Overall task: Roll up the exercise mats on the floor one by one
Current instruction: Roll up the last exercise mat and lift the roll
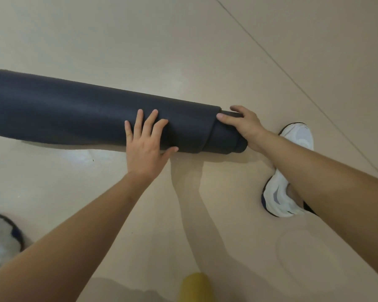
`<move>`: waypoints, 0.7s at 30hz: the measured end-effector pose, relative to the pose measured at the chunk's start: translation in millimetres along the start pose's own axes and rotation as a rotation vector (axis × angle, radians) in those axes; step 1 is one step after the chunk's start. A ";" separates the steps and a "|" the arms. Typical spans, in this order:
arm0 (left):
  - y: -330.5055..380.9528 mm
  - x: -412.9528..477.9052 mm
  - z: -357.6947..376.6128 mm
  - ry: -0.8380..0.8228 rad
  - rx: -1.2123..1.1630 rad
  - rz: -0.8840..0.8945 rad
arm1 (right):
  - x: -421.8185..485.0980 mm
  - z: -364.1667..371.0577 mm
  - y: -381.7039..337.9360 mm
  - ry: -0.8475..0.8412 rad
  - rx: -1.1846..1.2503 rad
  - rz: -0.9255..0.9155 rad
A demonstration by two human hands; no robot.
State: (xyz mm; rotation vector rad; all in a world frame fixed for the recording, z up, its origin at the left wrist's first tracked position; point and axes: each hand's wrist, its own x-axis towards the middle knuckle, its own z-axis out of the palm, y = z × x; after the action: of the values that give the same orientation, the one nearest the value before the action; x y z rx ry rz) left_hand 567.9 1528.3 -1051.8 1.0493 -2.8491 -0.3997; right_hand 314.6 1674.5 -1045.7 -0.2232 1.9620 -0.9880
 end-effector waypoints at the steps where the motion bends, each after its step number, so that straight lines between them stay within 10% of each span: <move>1: -8.7 -8.4 -3.5 -0.005 -0.013 -0.028 | -5.6 13.5 1.1 -0.019 -0.027 0.006; 12: -11.3 -112.4 -10.7 0.081 -0.963 -0.672 | -46.0 87.0 34.6 -0.321 -0.509 -0.165; 21: 28.0 -102.5 2.5 0.118 -1.302 -0.920 | -44.7 87.7 26.6 -0.473 -0.143 -0.107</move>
State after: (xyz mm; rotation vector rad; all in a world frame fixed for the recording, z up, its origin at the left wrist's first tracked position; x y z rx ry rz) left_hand 628.2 1615.6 -1045.0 1.6730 -1.1839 -1.7452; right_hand 415.1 1666.1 -1060.2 -0.5918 1.5951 -0.7752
